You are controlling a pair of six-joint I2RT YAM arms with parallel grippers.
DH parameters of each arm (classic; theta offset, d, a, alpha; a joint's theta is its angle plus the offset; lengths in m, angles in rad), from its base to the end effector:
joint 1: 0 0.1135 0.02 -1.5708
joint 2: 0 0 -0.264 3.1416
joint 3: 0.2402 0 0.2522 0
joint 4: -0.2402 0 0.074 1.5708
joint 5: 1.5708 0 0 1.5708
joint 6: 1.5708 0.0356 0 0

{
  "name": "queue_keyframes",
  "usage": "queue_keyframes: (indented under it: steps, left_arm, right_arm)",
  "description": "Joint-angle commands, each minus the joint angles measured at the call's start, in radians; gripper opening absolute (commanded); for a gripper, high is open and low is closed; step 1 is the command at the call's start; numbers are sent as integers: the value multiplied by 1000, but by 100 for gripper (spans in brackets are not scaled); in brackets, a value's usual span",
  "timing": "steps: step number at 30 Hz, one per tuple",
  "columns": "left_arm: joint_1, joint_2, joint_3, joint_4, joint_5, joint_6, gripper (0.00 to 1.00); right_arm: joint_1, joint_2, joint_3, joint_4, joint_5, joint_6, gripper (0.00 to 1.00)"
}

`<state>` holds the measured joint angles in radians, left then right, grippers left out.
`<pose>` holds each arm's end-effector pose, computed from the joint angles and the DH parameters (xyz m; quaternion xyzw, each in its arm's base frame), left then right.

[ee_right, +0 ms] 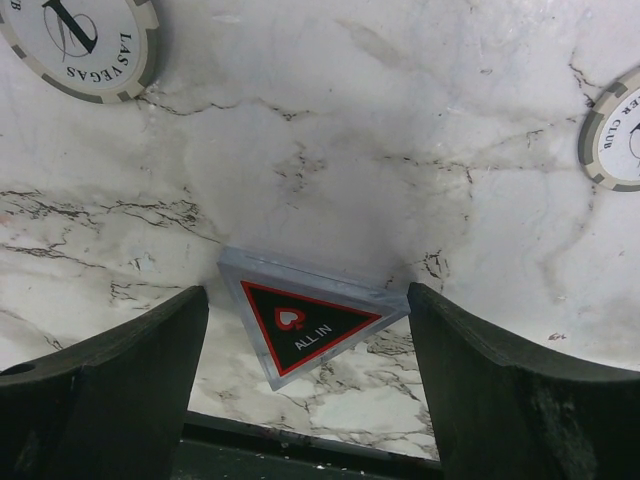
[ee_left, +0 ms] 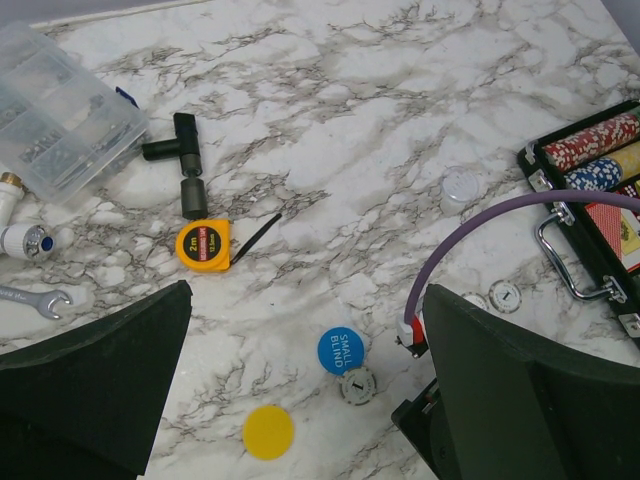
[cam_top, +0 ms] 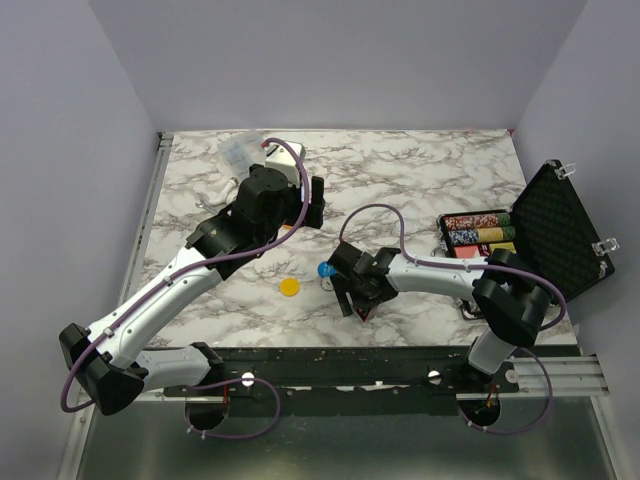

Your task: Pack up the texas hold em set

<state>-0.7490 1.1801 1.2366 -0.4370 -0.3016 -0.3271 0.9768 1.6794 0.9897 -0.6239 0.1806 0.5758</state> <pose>0.1983 -0.1699 0.3912 0.0891 0.8182 -0.1772 0.5397 0.1752 0.2479 0.1609 -0.1854 0.9702 0.0257 0.1538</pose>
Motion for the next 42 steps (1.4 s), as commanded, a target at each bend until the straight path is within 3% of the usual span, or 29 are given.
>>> queue_keyframes:
  steps: [1, 10, 21, 42]
  left_arm:
    - [2, -5, 33, -6, 19, -9, 99]
    - [2, 0, 36, -10, 21, -10, 98]
    - [2, 9, 38, -14, 22, -12, 98]
    - [2, 25, 46, -20, 31, -13, 99]
  right_arm:
    - [14, 16, -19, -57, 46, 37, 84]
    - [15, 21, -34, -69, 65, 74, 84]
    - [15, 4, -57, -46, 49, 66, 73]
    - [14, -14, -103, -4, 10, 21, 74]
